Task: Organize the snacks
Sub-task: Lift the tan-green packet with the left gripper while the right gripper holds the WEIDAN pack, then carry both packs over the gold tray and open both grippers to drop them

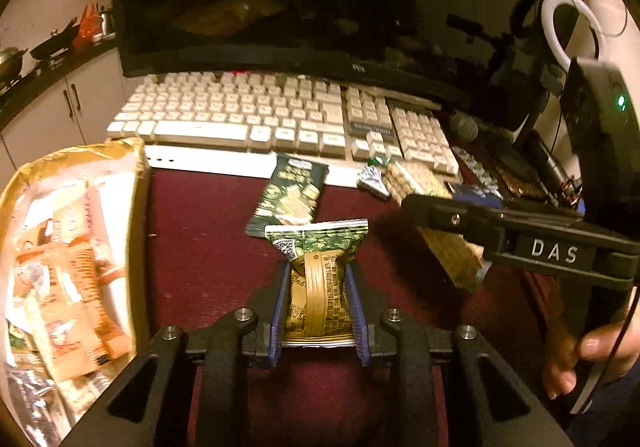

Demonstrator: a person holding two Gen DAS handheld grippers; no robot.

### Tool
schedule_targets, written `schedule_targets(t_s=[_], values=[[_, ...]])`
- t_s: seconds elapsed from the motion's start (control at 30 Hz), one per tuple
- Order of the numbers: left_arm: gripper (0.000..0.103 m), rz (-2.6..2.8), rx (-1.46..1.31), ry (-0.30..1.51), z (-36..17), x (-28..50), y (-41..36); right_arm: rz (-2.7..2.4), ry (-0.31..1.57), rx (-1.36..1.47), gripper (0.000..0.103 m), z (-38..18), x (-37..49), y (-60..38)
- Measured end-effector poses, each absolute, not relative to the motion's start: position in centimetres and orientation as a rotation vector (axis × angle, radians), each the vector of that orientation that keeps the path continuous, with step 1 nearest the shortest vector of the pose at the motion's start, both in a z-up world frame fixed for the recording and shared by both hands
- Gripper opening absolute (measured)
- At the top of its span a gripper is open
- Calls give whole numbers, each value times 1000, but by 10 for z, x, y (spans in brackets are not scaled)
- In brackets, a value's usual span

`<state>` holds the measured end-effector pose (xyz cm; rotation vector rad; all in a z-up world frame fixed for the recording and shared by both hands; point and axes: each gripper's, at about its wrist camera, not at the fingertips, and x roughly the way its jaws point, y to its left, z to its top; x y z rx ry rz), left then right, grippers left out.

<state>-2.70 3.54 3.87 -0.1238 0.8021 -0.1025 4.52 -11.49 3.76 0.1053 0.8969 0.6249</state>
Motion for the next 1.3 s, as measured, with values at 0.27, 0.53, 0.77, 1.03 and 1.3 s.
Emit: schedule_targets(t_s=[0.27,0.53,0.77,1.03,1.3], values=[[28,-55,-166,742,59,-52,73,735,926,113,46,46,30,-79],[28,66,-223,694,68,-74,135,844,941,66,46,61,18,-20],[28,188,-242,678,63,-93,178,904,956,20,46,66,15,36],[28,349,-174,670,48,-105,199,943,973,-38,46,62,17,97],[29,446,-81,647,41,-105,203,921,990,-95,46,48,28,135]])
